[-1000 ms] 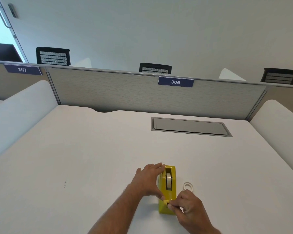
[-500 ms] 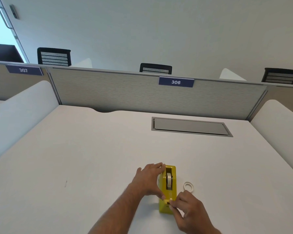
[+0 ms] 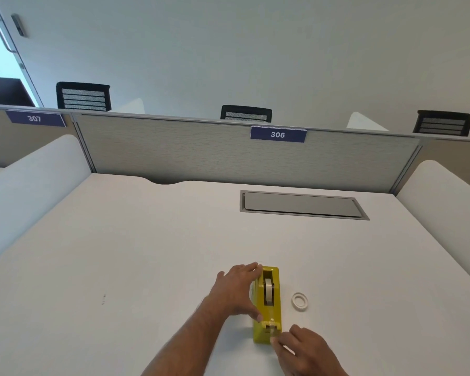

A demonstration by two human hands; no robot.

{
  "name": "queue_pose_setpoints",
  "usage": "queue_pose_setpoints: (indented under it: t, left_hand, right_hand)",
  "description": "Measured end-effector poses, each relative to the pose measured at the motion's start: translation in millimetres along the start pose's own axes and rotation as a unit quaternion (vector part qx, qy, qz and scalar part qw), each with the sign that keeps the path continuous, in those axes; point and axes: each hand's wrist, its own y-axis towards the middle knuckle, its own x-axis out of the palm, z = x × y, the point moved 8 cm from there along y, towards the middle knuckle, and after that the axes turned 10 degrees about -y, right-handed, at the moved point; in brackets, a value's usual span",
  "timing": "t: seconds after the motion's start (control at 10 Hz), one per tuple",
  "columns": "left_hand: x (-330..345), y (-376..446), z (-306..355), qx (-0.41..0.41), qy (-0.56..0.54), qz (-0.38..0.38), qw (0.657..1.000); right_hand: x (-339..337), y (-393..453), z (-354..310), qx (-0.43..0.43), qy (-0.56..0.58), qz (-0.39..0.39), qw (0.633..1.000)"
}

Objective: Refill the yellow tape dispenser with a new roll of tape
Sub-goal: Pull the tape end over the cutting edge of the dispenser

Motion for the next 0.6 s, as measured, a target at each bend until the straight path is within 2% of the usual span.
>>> queue_pose_setpoints:
  t: [0.2,0.4,0.5,0.6]
  left_hand:
    - [0.0,-2.9,0.9,0.006,-0.017,-0.006,1.0]
    - [-14.7,-7.5,1.0,0.019,-0.088,0.039,0.995]
    - [-52.2,-9.4,9.8,0.034,-0.07,0.14,0.987]
    - [-84.7,-7.5,22.8,0.05,-0.018,0.217,0.975]
  right_hand:
    - [-9.1,-4.9,9.1,0.037,0.008,0.018,0.999]
    - [-57.4,15.4,45.5,0.14,0.094,0.082,0.982]
    - [-119.5,46.7,83.0,0.218,0.183,0.204,0.937]
    - [-180.6,70.7,113.0,0.234,0.275,0.296,0.884]
